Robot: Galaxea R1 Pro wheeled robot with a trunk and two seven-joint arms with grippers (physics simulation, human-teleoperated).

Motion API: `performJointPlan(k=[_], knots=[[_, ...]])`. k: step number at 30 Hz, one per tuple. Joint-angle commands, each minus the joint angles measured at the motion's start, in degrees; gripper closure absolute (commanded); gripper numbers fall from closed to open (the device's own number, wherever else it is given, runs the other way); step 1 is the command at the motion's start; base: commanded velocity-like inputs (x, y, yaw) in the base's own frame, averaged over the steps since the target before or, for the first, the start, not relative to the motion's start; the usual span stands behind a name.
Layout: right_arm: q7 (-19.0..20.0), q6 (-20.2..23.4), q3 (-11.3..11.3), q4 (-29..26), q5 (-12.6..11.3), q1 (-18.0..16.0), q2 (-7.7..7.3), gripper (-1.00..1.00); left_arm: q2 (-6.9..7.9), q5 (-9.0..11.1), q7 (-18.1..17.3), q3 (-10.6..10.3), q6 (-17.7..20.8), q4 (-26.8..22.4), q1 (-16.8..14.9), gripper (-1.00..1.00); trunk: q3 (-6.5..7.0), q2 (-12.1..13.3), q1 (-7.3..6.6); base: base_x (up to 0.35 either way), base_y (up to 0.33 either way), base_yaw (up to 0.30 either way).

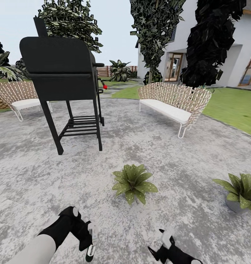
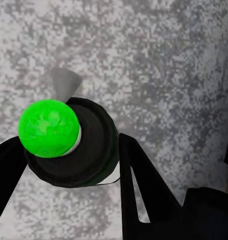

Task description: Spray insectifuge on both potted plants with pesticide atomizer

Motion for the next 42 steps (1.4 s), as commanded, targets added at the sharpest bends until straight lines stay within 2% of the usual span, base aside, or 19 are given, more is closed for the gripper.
performJointPlan(k=[1, 5, 9, 10, 15, 17, 19, 22, 26, 35, 42], knots=[[4.0, 0.6, 0.0, -2.0, 0.2, 0.0, -0.02, -1.0, 0.05, 0.1, 0.0, -0.3, 0.4, 0.0, 0.0, 1.0, -0.05, 0.0, -0.01, -0.001, 0.0, 0.0], [15.9, 7.9, 0.1, -10.7, 0.2, 0.0, 0.13, -1.0, -0.3, 0.0, 2.2, -0.5, 0.3, 0.1, 0.0, 1.0, -0.05, 0.0, -0.01, 0.0, 0.0, 0.0], [21.3, 9.7, 0.2, -14.1, 0.2, 0.0, 0.49, -1.0, -0.42, -0.3, 2.9, -0.8, 0.1, 0.2, 0.0, 1.0, -0.05, 0.0, -0.01, 0.0, 0.0, 0.0], [21.9, 9.9, 0.2, -15.0, 0.1, 0.0, 0.63, 1.0, -0.46, -0.3, 3.1, -0.8, 0.1, 0.3, 0.0, 1.0, -0.05, 0.0, -0.01, 0.0, 0.0, 0.0], [24.4, 11.1, 0.3, -17.3, 0.1, -0.1, 1.39, 1.0, -0.93, -0.1, 3.2, -0.9, -0.2, 1.7, 0.1, 1.0, -0.05, 0.0, -0.01, 0.0, 0.0, 0.0], [28.1, 13.2, 0.3, -19.1, 0.1, -0.1, 2.74, 1.0, -1.88, -0.2, 3.2, -0.9, -0.7, 1.8, 0.1, 1.0, -0.05, 0.0, -0.01, 0.0, 0.0, 0.0], [29.6, 14.6, 0.5, -20.0, 0.1, -0.1, 4.36, 1.0, -2.78, -0.3, 3.2, -1.0, -3.0, 1.8, 0.1, 1.0, -0.05, 0.0, -0.01, 0.0, 0.0, 0.0], [30.1, 15.1, 3.0, -20.4, 0.1, -0.1, 5.45, 1.0, -4.28, -0.4, 3.2, -1.0, -4.5, 1.8, 0.1, 1.0, -0.05, 0.0, -0.01, 0.0, 0.0, 0.0], [30.1, 15.2, 5.0, -20.4, 0.0, -0.1, 6.07, 1.0, -5.12, -0.4, 3.2, -1.0, -5.0, 1.8, 0.1, 1.0, -0.05, 0.0, -0.01, 0.0, 0.0, 0.0], [30.0, 15.2, 5.2, -20.4, 0.3, -0.1, 6.25, 1.0, -7.39, -0.3, 2.6, -1.1, -8.8, 2.7, 0.1, 1.0, -0.05, 0.0, -0.01, 0.0, 0.0, 0.0], [29.7, 15.2, 5.1, -20.3, 0.3, -0.1, 5.88, 1.0, -8.78, -0.3, 2.3, -2.2, -9.4, 3.4, 0.1, 1.0, -0.05, 0.0, -0.01, 0.0, 0.0, 0.0]])
